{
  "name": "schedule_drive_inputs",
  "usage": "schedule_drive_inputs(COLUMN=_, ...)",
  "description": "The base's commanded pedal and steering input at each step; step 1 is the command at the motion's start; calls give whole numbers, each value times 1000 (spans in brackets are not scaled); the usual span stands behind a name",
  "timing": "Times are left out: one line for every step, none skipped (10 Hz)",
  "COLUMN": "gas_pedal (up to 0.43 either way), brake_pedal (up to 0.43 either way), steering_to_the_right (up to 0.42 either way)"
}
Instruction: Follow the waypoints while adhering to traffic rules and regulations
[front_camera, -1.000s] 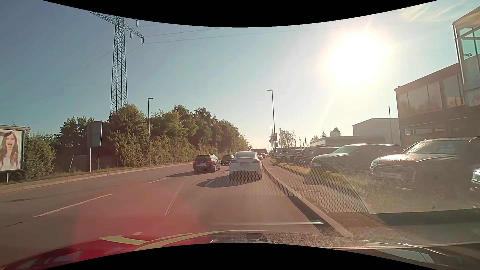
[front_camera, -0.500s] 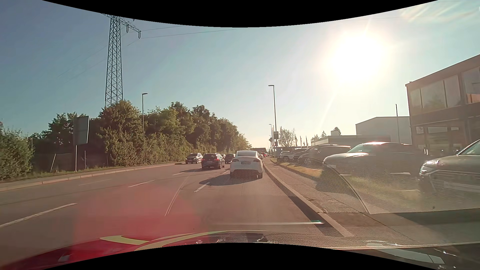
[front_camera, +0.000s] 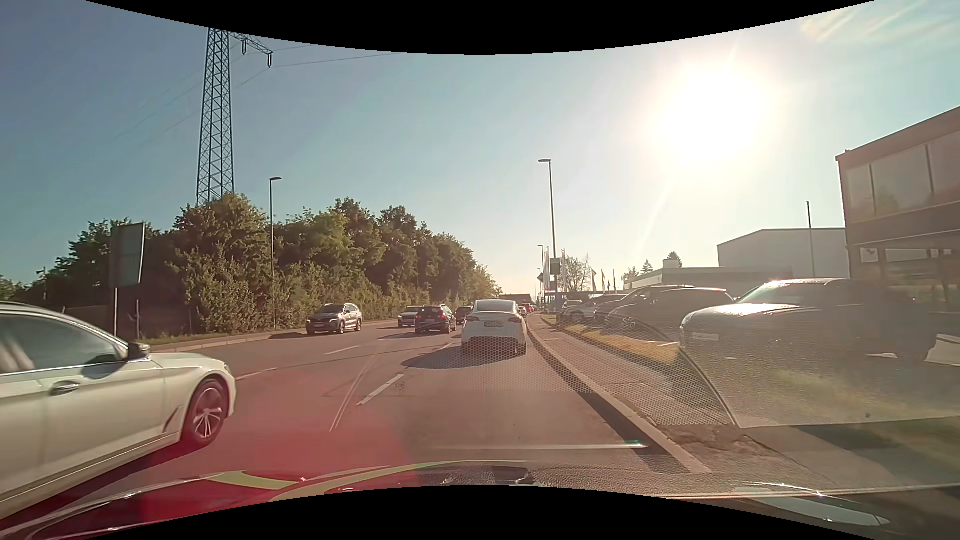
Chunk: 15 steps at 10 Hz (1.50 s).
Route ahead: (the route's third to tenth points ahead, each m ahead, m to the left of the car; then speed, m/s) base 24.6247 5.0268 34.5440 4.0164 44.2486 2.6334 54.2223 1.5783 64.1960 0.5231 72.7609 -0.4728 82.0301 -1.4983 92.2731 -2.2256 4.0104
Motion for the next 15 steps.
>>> schedule_drive_inputs(gas_pedal=0, brake_pedal=0, steering_to_the_right=6)
schedule_drive_inputs(gas_pedal=0, brake_pedal=0, steering_to_the_right=6)
schedule_drive_inputs(gas_pedal=0, brake_pedal=0, steering_to_the_right=6)
schedule_drive_inputs(gas_pedal=0, brake_pedal=0, steering_to_the_right=6)
schedule_drive_inputs(gas_pedal=0, brake_pedal=0, steering_to_the_right=6)
schedule_drive_inputs(gas_pedal=0, brake_pedal=0, steering_to_the_right=7)
schedule_drive_inputs(gas_pedal=0, brake_pedal=0, steering_to_the_right=8)
schedule_drive_inputs(gas_pedal=0, brake_pedal=0, steering_to_the_right=11)
schedule_drive_inputs(gas_pedal=0, brake_pedal=0, steering_to_the_right=13)
schedule_drive_inputs(gas_pedal=0, brake_pedal=0, steering_to_the_right=14)
schedule_drive_inputs(gas_pedal=0, brake_pedal=0, steering_to_the_right=14)
schedule_drive_inputs(gas_pedal=0, brake_pedal=0, steering_to_the_right=13)
schedule_drive_inputs(gas_pedal=0, brake_pedal=0, steering_to_the_right=12)
schedule_drive_inputs(gas_pedal=0, brake_pedal=0, steering_to_the_right=10)
schedule_drive_inputs(gas_pedal=0, brake_pedal=0, steering_to_the_right=10)
